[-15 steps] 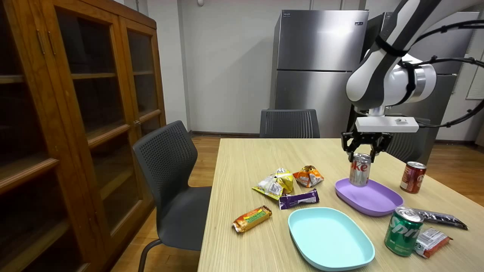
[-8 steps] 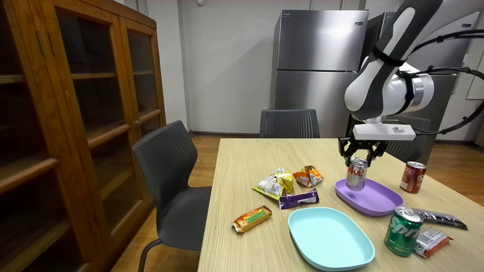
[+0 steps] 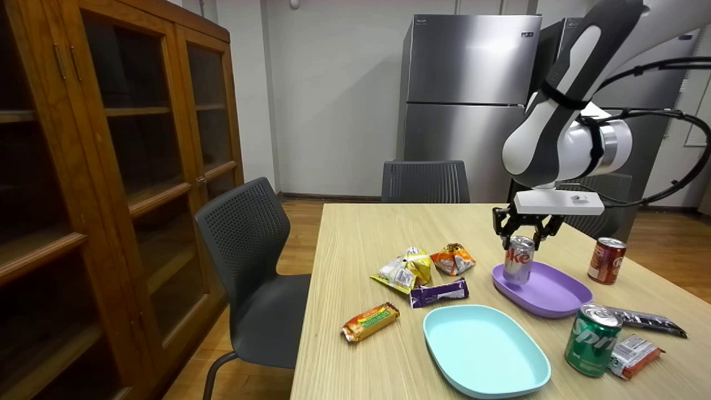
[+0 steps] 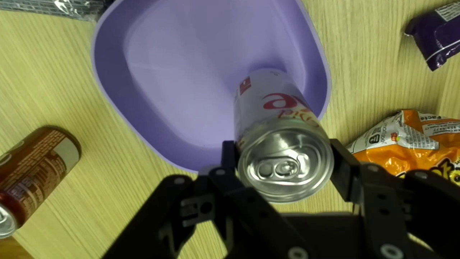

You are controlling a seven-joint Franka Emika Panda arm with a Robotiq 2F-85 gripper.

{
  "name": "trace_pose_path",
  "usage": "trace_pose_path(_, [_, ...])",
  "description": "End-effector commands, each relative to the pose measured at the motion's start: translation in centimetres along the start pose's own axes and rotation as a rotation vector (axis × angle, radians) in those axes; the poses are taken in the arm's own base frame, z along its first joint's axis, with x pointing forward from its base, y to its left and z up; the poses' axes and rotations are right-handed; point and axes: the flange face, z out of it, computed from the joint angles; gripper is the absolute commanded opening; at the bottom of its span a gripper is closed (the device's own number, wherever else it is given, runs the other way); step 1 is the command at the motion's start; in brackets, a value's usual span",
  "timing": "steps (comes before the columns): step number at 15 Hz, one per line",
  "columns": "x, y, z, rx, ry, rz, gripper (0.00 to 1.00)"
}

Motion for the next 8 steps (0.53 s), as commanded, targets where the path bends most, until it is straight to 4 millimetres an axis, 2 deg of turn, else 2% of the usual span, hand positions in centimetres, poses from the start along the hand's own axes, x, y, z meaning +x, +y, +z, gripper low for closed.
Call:
trace_pose_path(1, [0.7, -0.5, 0.0, 0.007, 0.026, 0.002, 0.38])
trace_pose_path(2, [0.8, -0.6, 0.1, 0.005, 0.024, 0.002, 0.38])
trace_pose_path(3, [0.8, -0.6, 0.2, -0.002, 0.020, -0.001, 0.85])
trace_pose_path(6, [1.1, -0.4, -0.2, -0.004, 0.012, 0.007, 1.00])
trace_pose_path(8, [1.3, -0.2, -1.0, 0.004, -0.011, 0.019, 1.00])
